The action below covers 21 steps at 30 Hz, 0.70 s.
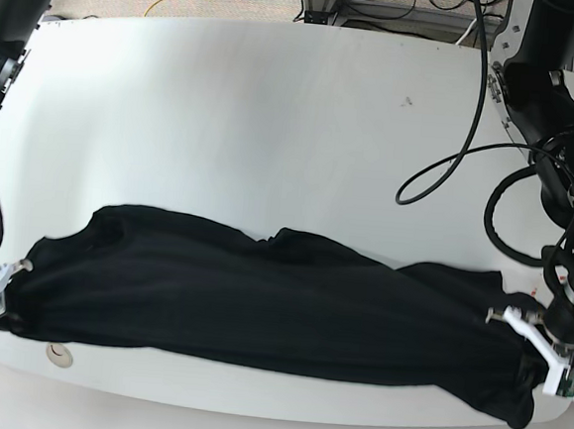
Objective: Fold the T-shirt properly
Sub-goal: 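Lift and shake the shirt with both grippers, then lay it flat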
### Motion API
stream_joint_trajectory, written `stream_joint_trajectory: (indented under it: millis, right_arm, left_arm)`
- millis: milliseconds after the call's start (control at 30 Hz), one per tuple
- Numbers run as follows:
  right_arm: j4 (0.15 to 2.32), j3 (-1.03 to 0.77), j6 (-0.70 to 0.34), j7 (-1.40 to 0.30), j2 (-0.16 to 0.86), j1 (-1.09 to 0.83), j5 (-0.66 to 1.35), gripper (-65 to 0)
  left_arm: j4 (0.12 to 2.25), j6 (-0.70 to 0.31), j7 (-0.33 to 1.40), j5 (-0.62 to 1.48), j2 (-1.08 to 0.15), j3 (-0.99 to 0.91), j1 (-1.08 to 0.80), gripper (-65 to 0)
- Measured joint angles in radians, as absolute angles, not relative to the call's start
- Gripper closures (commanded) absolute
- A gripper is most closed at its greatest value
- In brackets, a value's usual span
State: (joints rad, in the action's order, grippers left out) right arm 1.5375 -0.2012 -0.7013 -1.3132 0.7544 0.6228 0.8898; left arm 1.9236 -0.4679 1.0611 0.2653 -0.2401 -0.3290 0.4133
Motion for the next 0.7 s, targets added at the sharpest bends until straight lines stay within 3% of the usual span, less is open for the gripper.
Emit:
stream_joint_trajectory:
  millis: [167, 367, 500, 700]
  right_arm:
    - [1.638, -0.382, -0.703, -1.322, 0.719, 0.340, 0.897, 0.0]
    - [1.692, -0.426, -0.699, -1.311, 0.645, 0.164, 0.893, 0.0]
    - [1.775, -0.561, -0.704, -1.311, 0.588, -0.032, 0.921, 0.0]
    - [1.802, -0.560, -0.701, -1.295, 0.527, -0.152, 0.903, 0.0]
  left_arm:
    - [1.962, -0.469, 1.068, 0.355, -0.221, -0.433, 0.216, 0.0]
    - [1.974, -0.469, 1.046, 0.428, -0.223, -0.502, 0.041, 0.0]
    - [1.964, -0.472, 1.090, 0.480, -0.217, -0.598, -0.104, 0.0]
    - [1.972, -0.472, 1.048, 0.492, -0.226, -0.607, -0.202, 0.0]
